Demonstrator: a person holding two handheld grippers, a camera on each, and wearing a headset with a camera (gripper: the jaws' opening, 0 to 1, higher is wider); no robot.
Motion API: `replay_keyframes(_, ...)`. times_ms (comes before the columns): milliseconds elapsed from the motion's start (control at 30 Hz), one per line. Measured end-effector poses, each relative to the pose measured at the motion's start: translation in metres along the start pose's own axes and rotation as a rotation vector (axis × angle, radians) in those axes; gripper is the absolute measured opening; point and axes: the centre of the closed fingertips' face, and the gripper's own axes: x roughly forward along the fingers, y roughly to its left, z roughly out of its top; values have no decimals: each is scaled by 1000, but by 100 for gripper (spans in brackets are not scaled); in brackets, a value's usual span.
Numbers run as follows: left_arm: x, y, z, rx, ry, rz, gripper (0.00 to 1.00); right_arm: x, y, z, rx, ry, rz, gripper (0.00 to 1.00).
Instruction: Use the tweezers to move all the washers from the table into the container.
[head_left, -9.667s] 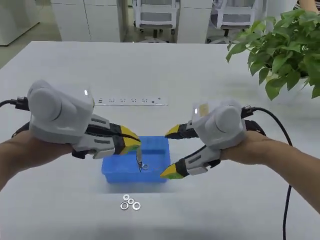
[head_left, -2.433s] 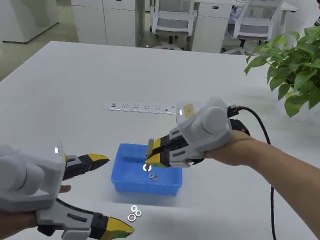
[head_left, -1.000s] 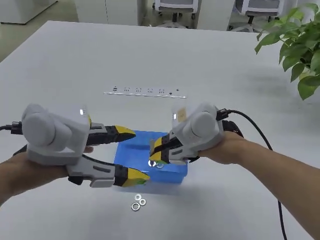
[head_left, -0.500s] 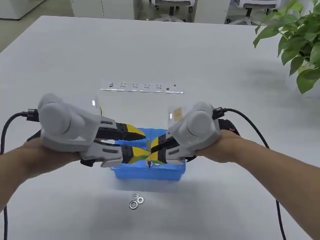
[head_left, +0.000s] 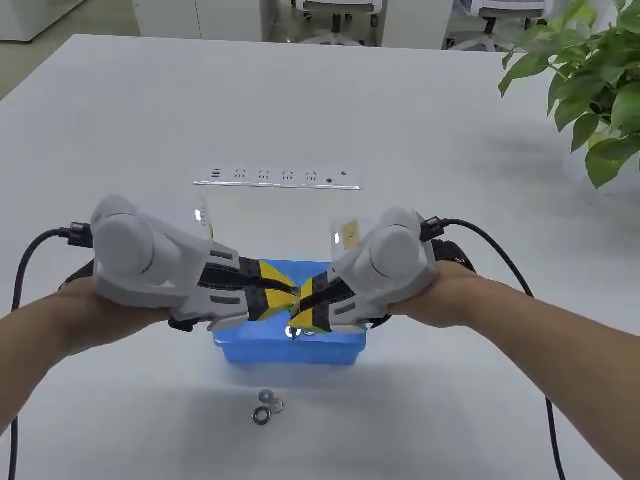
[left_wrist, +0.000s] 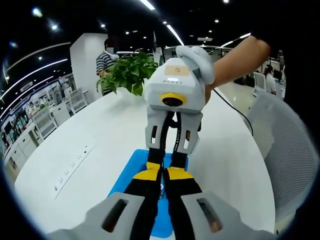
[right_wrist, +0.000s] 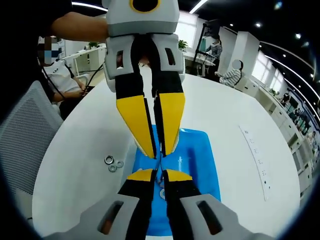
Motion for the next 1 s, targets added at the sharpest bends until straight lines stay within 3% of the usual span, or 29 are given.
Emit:
replay_keyframes(633,2,1,3,3,9,0,6,-3,-1,2,21,-2,-11,12)
replay_keyframes(1000,-9,0,19,-14,-12,22,5,-14,2,14,51,-24,-32,21)
